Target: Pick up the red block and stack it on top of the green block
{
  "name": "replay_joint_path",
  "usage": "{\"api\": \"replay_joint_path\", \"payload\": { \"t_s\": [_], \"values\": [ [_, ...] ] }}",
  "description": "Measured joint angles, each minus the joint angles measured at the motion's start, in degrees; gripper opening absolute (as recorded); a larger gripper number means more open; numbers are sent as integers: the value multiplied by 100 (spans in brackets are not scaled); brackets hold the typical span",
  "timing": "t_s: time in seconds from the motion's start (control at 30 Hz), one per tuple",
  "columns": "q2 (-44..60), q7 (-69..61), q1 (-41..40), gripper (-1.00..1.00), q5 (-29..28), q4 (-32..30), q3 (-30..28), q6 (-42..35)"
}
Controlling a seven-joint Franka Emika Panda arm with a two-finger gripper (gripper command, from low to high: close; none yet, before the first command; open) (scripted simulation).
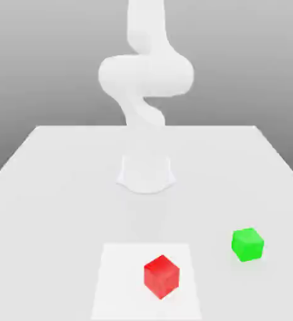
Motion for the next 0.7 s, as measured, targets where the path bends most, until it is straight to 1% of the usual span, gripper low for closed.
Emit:
{"api": "replay_joint_path", "payload": {
  "t_s": [0.37, 0.57, 0.7],
  "values": [
    [2327, -1813, 711, 0, 247, -903, -495, 1148],
    [3573, -2753, 863, 0, 333, -1388, -519, 1765],
    [4388, -3239, 913, 0, 193, -1714, -514, 2181]
  ]
}}
